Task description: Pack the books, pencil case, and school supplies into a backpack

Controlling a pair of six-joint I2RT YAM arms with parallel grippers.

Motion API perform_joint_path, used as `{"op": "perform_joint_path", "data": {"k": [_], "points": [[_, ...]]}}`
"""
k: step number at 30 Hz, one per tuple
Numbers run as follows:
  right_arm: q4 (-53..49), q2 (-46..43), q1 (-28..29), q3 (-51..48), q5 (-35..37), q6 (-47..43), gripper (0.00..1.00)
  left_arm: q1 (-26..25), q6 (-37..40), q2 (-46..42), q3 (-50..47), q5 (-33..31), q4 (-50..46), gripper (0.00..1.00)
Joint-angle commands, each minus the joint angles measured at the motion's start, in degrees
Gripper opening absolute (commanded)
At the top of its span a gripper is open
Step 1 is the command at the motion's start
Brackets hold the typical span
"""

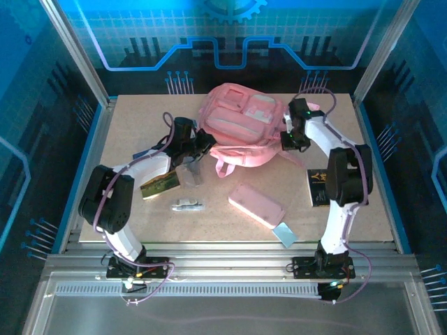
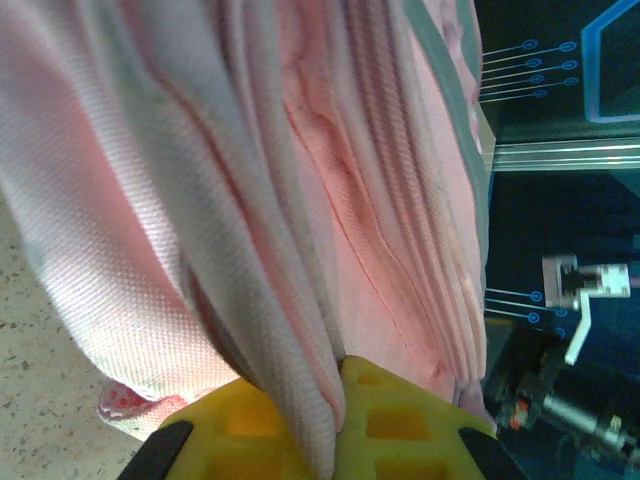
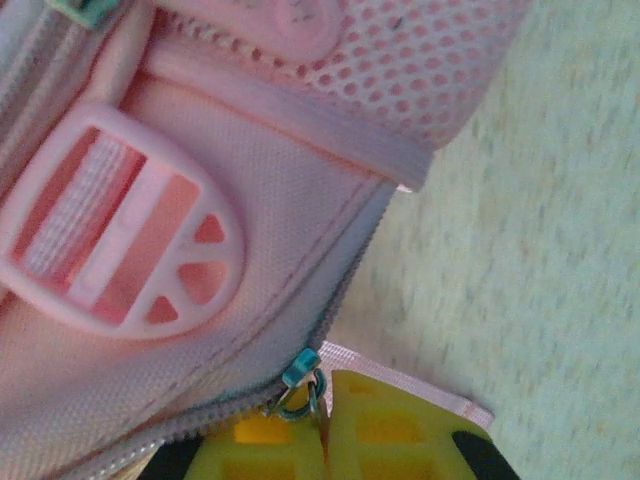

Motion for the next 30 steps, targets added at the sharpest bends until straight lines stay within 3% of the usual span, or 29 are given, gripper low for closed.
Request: {"op": "perform_joint_path", "data": {"k": [1,7,10,12,16,18,20,21,23,26,27,30], "points": [[-1.0,4.5,-4.6,7.0,11.0,-1.0,0.00,2.4,2.7,-5.5,0.7,-1.0,-0.1,0.00],[3.7,4.0,-3.5,9.7,-8.1,1.7,0.00,-1.9,-4.2,-3.7,-1.6,-1.3,8.9,0.00],[5.8,2.3,-3.2,8.6,-16.9,4.8,0.14,-6.0,-7.8,-0.4,-1.4,-5.1,14.7,0.00],[6.5,0.1,-3.3,6.3,-19.3,7.3,0.31,-8.3,-10.6,3.1,-0.8,-7.1,20.1,0.00],[7.7,-6.5,-4.6,-1.2,-18.7,12.7,0.63,-11.3,-13.8,9.5,2.4,-9.4,25.7,0.00],[8.3,-11.4,-5.6,-6.5,-15.8,16.1,0.73,-12.9,-14.0,12.0,4.0,-10.6,26.4,0.00],[8.6,-15.8,-6.9,-11.4,-13.7,18.5,0.76,-14.0,-13.9,13.4,4.7,-11.7,26.7,0.00],[8.3,-18.0,-7.7,-14.1,-12.5,20.1,0.78,-14.5,-13.8,13.8,4.6,-11.9,27.1,0.11],[8.1,-22.2,-9.5,-18.8,-11.3,21.6,0.80,-14.9,-13.5,13.7,3.8,-12.0,27.2,0.55],[8.1,-28.1,-12.7,-26.5,-10.3,23.6,0.87,-14.9,-11.6,11.2,1.1,-12.9,24.7,0.97],[7.9,-30.1,-13.7,-29.0,-9.8,23.9,0.93,-14.9,-10.3,9.9,-0.1,-13.5,23.7,0.99],[6.7,-34.5,-15.9,-34.4,-6.7,25.0,1.00,-14.9,-5.6,5.2,-3.8,-15.4,19.9,0.99]]}}
